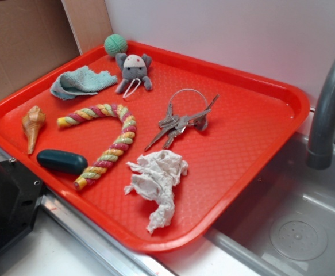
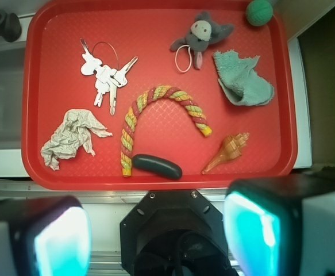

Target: Grab the white paper.

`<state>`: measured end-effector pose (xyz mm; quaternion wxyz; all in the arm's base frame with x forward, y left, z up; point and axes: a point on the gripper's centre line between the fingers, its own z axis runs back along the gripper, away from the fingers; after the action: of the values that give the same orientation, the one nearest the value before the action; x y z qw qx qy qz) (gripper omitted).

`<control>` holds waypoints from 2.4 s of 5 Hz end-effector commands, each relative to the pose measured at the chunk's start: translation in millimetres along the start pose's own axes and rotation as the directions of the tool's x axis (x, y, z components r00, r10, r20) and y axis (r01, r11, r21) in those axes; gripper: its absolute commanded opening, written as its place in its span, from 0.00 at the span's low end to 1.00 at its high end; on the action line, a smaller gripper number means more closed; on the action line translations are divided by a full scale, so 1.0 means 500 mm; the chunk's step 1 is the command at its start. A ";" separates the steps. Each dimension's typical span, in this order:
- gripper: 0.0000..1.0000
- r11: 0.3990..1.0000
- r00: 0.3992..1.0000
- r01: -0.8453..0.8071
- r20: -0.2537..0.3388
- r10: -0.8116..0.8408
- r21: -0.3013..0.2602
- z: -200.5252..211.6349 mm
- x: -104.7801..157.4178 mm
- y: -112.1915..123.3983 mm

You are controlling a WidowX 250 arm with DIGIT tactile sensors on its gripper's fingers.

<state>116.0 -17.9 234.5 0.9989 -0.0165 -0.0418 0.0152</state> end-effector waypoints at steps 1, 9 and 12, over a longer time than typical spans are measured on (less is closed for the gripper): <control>1.00 1.000 1.000 0.000 0.000 0.000 0.000 0.000 0.000 0.000; 1.00 0.371 0.376 0.927 0.145 -0.915 -0.063 -0.372 -0.082 -0.202; 1.00 0.280 0.277 0.960 0.178 -0.944 -0.013 -0.346 0.105 -0.231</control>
<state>190.8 -138.2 62.2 0.8031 -0.0510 -0.0879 -0.5870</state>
